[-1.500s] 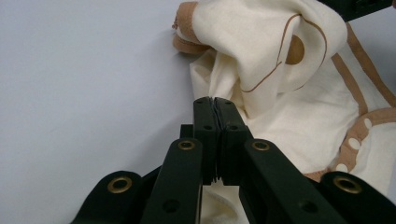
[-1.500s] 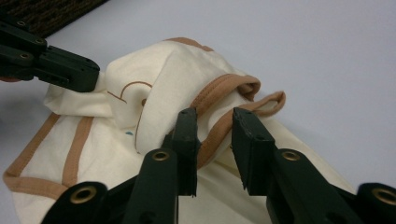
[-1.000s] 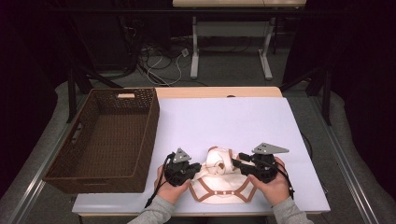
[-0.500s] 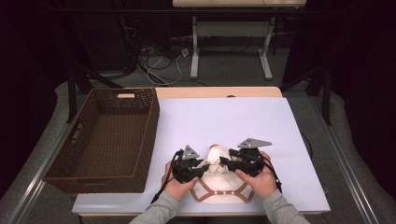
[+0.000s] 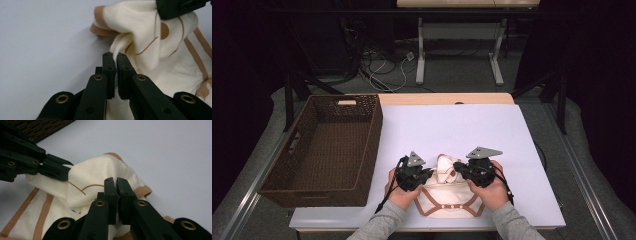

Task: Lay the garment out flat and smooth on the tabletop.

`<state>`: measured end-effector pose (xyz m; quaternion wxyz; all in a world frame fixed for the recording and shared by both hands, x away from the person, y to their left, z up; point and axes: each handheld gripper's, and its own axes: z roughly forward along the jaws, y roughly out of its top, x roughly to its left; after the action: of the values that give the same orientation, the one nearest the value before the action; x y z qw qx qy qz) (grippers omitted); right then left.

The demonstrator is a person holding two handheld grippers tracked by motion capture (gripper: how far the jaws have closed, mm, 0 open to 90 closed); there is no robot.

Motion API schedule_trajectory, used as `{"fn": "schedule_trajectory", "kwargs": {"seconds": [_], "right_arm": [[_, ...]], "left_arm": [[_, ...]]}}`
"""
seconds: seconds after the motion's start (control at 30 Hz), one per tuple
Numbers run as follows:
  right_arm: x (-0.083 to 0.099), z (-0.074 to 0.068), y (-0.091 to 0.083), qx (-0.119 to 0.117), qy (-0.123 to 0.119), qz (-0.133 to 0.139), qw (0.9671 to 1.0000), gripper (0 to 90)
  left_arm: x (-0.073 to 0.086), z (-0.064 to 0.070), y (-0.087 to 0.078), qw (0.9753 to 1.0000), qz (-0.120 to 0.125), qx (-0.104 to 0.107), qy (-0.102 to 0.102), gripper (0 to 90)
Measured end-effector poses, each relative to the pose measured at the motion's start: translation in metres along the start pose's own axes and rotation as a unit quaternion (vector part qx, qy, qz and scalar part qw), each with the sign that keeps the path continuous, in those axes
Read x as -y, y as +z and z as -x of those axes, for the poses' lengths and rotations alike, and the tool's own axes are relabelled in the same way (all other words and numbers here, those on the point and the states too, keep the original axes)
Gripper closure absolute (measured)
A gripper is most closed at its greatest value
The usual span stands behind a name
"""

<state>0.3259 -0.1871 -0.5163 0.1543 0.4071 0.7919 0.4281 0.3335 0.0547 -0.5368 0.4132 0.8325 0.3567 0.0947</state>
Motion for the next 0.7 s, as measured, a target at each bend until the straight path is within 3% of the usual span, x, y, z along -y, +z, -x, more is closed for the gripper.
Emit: {"fn": "schedule_trajectory", "kwargs": {"seconds": [0.23, 0.33, 0.7], "right_arm": [[-0.002, 0.017, -0.014, 0.018, 0.014, 0.019, 0.9996, 88.0], [-0.003, 0.024, -0.019, 0.036, 0.014, 0.023, 0.9990, 88.1], [-0.002, 0.046, -0.040, 0.080, 0.022, 0.058, 0.9948, 88.4]], "left_arm": [[-0.006, -0.013, -0.008, 0.9996, 0.016, -0.014, -0.020, 87.4], [-0.007, -0.019, -0.011, 0.9993, 0.021, -0.023, -0.021, 87.6], [-0.008, -0.034, -0.027, 0.9976, 0.040, -0.040, -0.038, 87.7]]}}
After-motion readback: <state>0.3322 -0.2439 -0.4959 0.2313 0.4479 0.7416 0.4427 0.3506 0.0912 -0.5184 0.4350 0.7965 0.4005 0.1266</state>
